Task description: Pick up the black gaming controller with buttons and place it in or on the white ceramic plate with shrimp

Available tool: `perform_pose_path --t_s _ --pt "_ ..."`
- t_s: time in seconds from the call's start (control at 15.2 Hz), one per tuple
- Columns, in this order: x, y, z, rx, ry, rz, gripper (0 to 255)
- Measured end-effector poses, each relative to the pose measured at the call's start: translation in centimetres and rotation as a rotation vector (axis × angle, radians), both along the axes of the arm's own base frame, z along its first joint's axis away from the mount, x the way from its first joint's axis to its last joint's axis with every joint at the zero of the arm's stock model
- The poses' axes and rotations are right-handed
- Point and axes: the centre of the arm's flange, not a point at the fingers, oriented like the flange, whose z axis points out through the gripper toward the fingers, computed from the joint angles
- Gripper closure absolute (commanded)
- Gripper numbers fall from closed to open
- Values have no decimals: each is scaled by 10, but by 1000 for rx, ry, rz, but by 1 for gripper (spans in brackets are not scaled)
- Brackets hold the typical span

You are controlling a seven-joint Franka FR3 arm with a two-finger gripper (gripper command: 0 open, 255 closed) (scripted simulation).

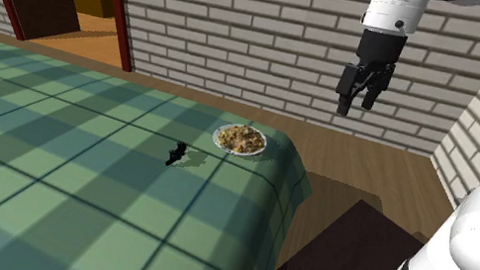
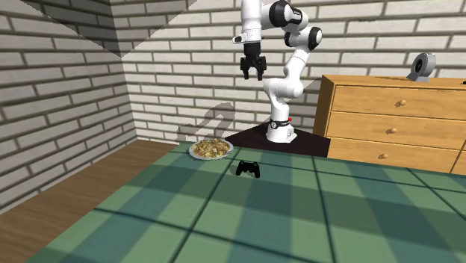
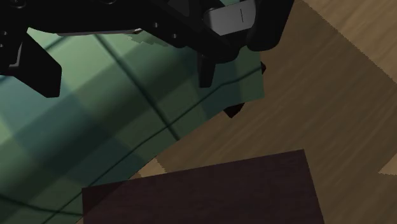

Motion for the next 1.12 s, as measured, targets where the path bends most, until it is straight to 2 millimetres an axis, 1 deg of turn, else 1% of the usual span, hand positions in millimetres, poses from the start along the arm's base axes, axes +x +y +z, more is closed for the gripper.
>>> perform_pose_path --t_s 0.07,0.2,0.33,0.4,0.46,0.53,0.66,0.73,0.99,1.12 --pt "0 0 0 0 0 0 0" --pt "10 9 -7 3 -2 -8 0" --pt "22 26 -19 7 -4 -21 0" --pt "32 35 -25 10 -6 -28 0" --pt "37 43 -31 12 -8 -35 0" --pt "46 50 -34 15 -10 -42 0" --pt "63 67 -48 20 -13 -56 0" --pt "68 76 -52 23 -15 -63 0" --pt "97 104 -78 32 -23 -92 0" --pt "113 122 -90 37 -27 -107 0"
